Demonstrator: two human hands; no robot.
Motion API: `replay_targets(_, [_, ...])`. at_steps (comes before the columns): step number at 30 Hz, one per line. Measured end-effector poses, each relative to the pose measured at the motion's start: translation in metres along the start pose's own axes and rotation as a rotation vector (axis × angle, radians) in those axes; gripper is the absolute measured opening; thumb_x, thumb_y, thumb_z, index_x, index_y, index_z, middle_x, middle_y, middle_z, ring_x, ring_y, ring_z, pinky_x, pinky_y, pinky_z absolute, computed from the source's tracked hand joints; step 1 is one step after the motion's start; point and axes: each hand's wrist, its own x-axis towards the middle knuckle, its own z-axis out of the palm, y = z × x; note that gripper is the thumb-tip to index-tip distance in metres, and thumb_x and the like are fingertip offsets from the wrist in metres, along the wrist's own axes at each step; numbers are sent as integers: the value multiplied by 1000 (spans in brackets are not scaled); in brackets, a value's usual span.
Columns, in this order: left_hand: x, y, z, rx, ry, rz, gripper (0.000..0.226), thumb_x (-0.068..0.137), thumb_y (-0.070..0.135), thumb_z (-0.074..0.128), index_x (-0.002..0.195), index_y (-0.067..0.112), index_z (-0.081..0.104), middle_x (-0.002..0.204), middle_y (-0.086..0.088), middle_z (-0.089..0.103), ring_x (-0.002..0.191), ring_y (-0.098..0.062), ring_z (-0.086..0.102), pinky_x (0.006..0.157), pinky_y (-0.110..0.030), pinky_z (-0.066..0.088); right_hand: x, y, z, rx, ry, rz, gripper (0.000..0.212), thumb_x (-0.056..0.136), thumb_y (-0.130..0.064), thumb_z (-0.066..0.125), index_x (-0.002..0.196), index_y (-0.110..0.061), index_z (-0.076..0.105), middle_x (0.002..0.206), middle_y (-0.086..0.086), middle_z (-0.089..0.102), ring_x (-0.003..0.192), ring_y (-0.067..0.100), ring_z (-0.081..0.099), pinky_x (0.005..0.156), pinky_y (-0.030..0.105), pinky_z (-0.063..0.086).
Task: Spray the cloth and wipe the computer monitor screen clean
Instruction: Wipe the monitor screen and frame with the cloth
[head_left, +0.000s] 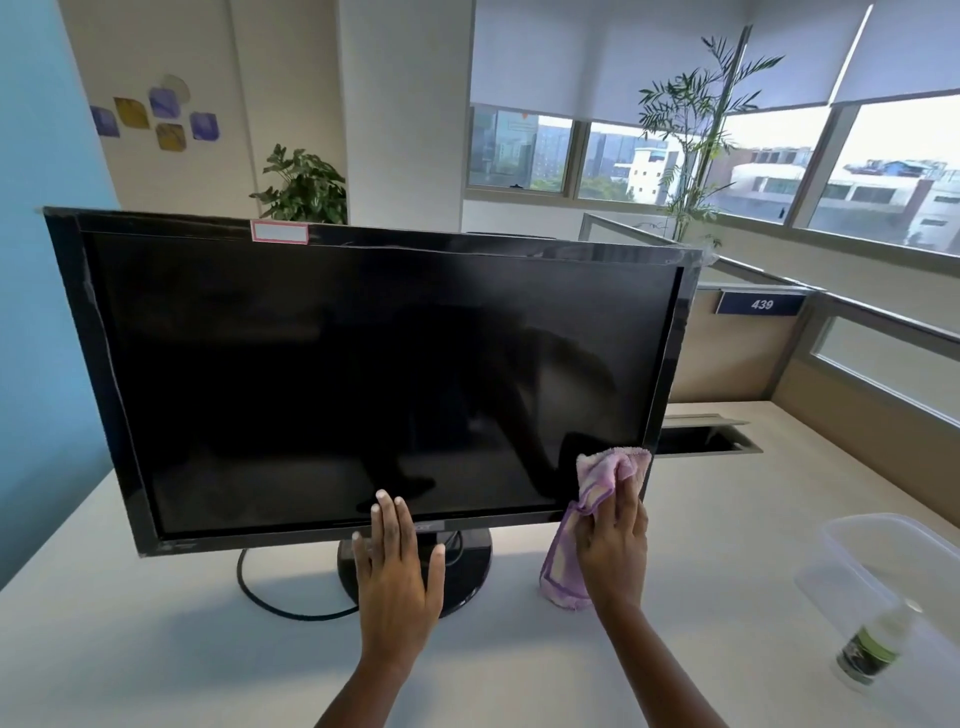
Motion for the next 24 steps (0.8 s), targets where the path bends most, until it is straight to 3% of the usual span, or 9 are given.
replay_targets(5, [-4,0,2,-18,-19,-16,79,92,51,0,133,-5,38,141,-26,40,128,-41,43,101,-51,35,-19,-4,9,61,-20,155,55,82,-6,64,131,8,44,142,28,39,106,50,52,81,51,53])
replay_targets(8, [-7,2,6,-59,30,31,79,90,53,-2,138,-3,28,148,-23,27,136,-38,30,108,-47,27,-25,-4,8,89,-67,200,49,87,-8,56,133,3,42,147,24,32,120,47,42,94,48,44])
replay_targets(11, [-10,9,9,-134,63,101,66,90,43,15,141,1,18,151,-11,8,141,-29,9,118,-32,6,-26,-4,-1,277,-122,245,43,91,-7,49,132,1,40,145,20,32,131,36,35,105,43,34])
replay_targets(13, [-10,19,7,-200,56,161,57,94,32,31,142,4,19,150,-5,9,142,-25,8,116,-20,-1,-28,-6,-12,501,-145,326,40,92,-5,48,130,0,40,138,19,39,121,30,44,97,36,40])
replay_targets(15, [-9,31,5,-263,10,198,53,96,27,36,144,11,20,151,2,15,144,-18,17,114,-17,11,-32,-11,-22,712,-203,411,36,93,-4,47,128,-3,40,128,18,48,106,24,50,86,31,41])
replay_targets(18, [-10,53,-2,-423,-43,175,43,97,31,34,138,20,34,144,4,42,130,-10,42,99,-16,36,-38,-18,-33,881,-338,458,38,94,-4,45,131,-6,37,109,11,58,92,20,57,78,25,48])
replay_targets(21, [-11,78,-15,-567,-154,147,37,95,38,36,129,26,44,124,12,54,111,-5,54,86,-17,44,-46,-25,-44,913,-456,390,35,93,-3,44,128,-8,39,93,1,58,84,12,58,62,12,51])
replay_targets(24, [-12,97,-25,-752,-175,109,27,92,42,42,108,26,56,96,12,63,91,-7,63,69,-12,49,-54,-35,-58,964,-546,308,39,91,-20,49,128,-14,40,98,-4,59,90,13,60,61,9,52])
